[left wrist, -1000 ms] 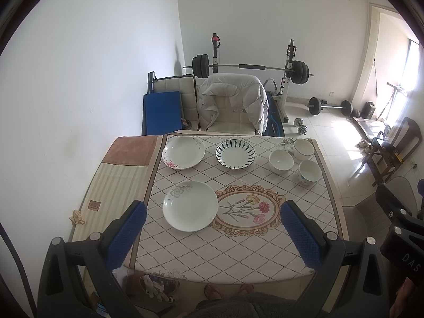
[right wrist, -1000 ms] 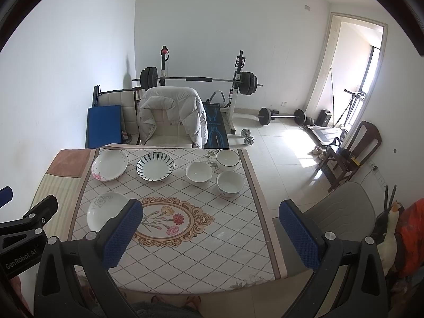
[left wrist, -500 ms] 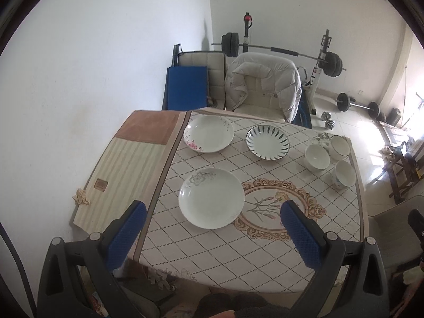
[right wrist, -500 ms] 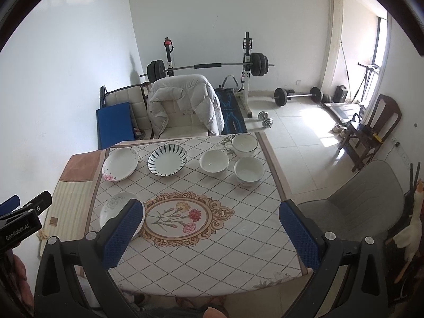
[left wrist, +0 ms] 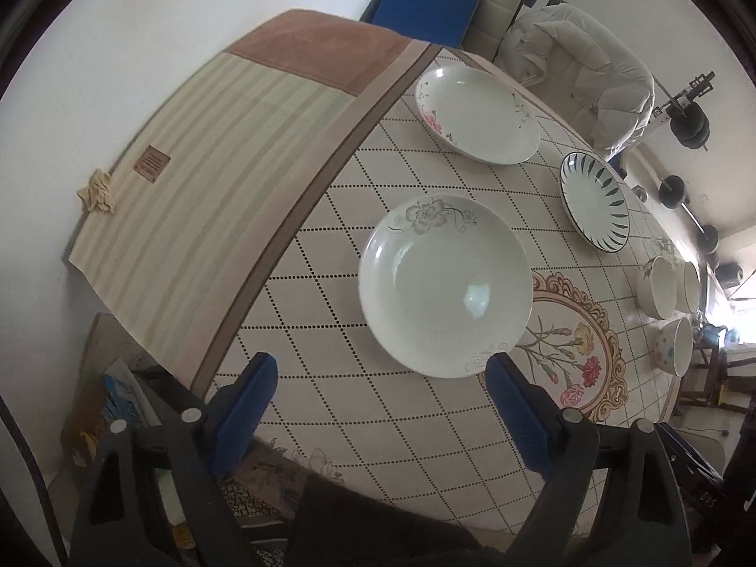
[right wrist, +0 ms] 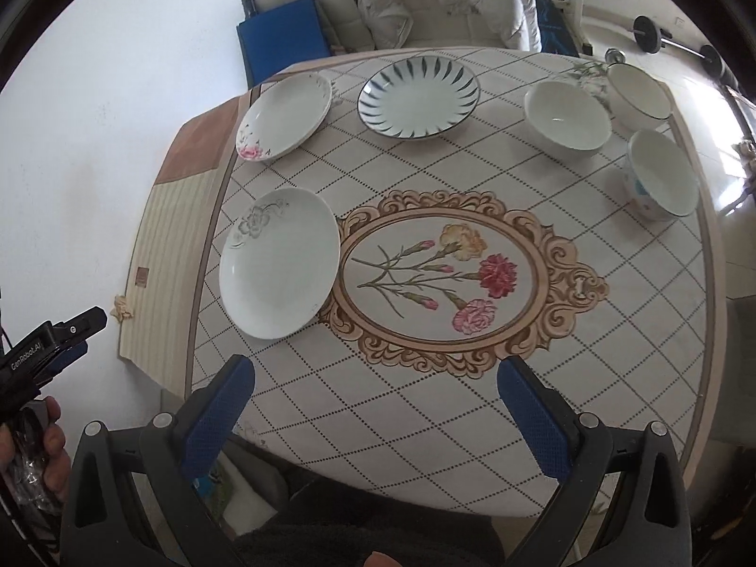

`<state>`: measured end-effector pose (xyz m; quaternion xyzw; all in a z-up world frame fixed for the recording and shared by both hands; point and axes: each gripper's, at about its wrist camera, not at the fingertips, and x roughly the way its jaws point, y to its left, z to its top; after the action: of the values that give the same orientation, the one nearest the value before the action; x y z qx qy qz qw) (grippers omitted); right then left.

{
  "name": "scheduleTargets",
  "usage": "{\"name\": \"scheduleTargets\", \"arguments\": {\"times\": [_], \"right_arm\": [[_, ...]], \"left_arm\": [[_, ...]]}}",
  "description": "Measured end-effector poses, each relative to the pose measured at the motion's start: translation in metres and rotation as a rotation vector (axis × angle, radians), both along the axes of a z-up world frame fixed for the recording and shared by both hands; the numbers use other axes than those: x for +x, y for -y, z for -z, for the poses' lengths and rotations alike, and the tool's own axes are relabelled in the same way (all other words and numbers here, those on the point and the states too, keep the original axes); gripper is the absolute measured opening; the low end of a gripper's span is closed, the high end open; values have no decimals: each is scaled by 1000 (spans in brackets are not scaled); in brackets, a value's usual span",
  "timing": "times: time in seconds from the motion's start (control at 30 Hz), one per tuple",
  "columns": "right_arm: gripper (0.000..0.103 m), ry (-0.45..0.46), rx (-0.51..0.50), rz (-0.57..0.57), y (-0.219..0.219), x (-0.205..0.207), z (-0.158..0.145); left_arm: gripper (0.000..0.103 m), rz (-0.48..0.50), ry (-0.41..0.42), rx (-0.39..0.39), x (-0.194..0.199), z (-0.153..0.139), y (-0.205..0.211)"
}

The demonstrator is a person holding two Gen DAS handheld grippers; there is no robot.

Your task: Organize plates and bowls

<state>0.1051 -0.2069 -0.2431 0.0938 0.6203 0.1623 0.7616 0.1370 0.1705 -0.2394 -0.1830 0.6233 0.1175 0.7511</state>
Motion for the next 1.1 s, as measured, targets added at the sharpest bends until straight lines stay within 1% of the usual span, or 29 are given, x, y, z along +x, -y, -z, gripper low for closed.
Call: {"name": "scheduleTargets", "arguments": {"times": [0.03, 0.07, 0.17, 0.2, 0.23, 0.27, 0.3, 0.33, 0.37, 0.4, 0.43, 0.47, 0.5, 0.53, 0.6, 0.63, 0.67, 0.73, 0.8, 0.87, 0.9, 0.97, 1.0, 1.1], "right_arm": [[103, -19, 4, -12, -10, 9, 11], [103, -35, -2, -21, -20, 19, 22], [103, -78, -7, -37, -50, 47, 49], [103, -92, -12, -38, -59, 58, 59], [103, -110, -22, -38, -68, 68, 69], [103, -127, -21, -42, -76, 79, 80], [101, -141, -19, -45, -84, 88, 90], [100, -157, -27, -48, -91, 98, 101], [97, -176, -31, -55, -99, 107, 112], [86, -197, -34, -61, -106, 116, 124], [81, -223, -36, -71, -113, 123, 135], [77, -249, -37, -81, -119, 130, 146], [75, -267, -38, -87, -124, 135, 155], [73, -277, -39, -88, -127, 140, 163], [67, -297, -25, -92, -132, 146, 175], [65, -306, -19, -95, -134, 148, 180], [63, -315, -11, -98, -135, 150, 184], [59, -333, 3, -104, -137, 151, 192], [47, -351, 22, -109, -138, 149, 198], [42, -352, 34, -106, -138, 149, 202], [31, -346, 47, -114, -139, 149, 202], [26, -337, 36, -121, -141, 147, 202], [21, -336, 32, -115, -142, 147, 203], [19, -324, 46, -101, -140, 145, 204]], "left_arm": [[82, 5, -21, -30, 11, 14, -7], [76, 17, -38, -47, 21, 27, -11], [66, 57, -86, -67, 53, 63, -21], [64, 71, -100, -79, 63, 75, -23], [61, 88, -117, -90, 73, 87, -27], [56, 104, -133, -105, 82, 99, -29], [54, 123, -149, -122, 91, 112, -31], [51, 143, -164, -133, 100, 124, -33], [48, 164, -176, -143, 108, 136, -35], [47, 181, -189, -149, 113, 145, -35], [44, 195, -204, -152, 118, 154, -36], [41, 212, -215, -157, 121, 161, -35], [40, 228, -219, -166, 125, 168, -34], [40, 242, -224, -171, 127, 173, -33], [36, 275, -237, -180, 127, 180, -28], [31, 290, -242, -185, 127, 182, -25], [29, 304, -247, -183, 126, 184, -22], [29, 314, -240, -178, 124, 184, -19], [29, 311, -233, -185, 121, 182, -18], [28, 315, -224, -179, 118, 180, -17], [28, 316, -219, -172, 117, 180, -15], [27, 305, -213, -157, 113, 176, -15], [27, 294, -210, -156, 113, 175, -18], [24, 273, -213, -163, 108, 173, -15]]}}
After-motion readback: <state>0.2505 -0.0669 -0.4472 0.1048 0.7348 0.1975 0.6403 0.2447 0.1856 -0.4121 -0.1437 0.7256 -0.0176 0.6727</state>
